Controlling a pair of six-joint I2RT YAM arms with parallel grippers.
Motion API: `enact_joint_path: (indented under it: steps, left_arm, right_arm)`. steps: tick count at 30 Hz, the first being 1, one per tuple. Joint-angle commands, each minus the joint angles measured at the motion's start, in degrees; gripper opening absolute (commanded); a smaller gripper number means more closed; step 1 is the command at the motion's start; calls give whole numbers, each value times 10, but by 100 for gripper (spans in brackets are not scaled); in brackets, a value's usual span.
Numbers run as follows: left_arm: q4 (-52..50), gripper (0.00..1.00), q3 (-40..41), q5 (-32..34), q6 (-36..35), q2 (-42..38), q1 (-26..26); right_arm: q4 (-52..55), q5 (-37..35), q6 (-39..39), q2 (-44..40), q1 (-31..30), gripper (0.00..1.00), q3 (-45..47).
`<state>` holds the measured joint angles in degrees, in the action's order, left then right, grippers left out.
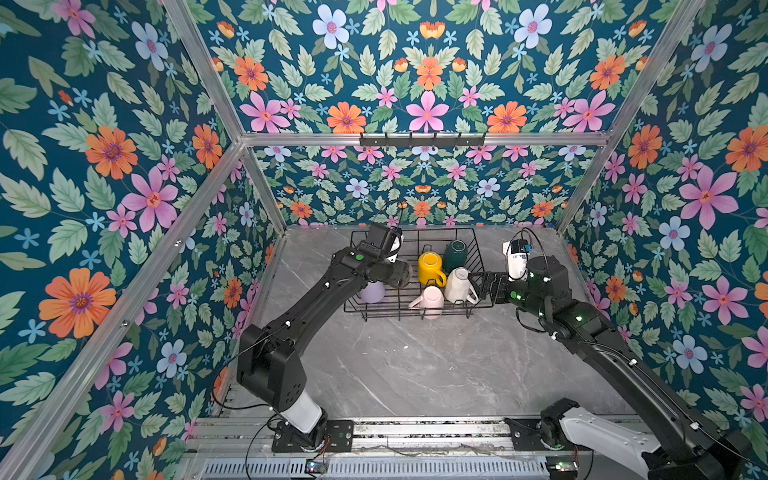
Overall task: Load cups into a dish rack
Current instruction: Place the cup upside down at the dish rack.
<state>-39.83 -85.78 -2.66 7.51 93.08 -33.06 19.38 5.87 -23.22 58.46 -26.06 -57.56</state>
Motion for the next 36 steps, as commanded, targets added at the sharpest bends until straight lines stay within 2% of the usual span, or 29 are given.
enact_joint_path:
  steps: [1,7,23,36]
  left_arm:
    - [-23,0,-13,29,-9,15,-5]
    - [-51,0,-32,59,-13,49,-14]
    - [-59,0,-38,74,-15,112,-23]
    - [-49,0,-44,58,-18,162,-23]
  right_arm:
    - [-12,2,8,1,1,99,2]
    - [-14,3,8,1,3,99,8]
    - [-14,8,7,-2,8,99,18]
    - [-10,9,9,-5,13,99,24]
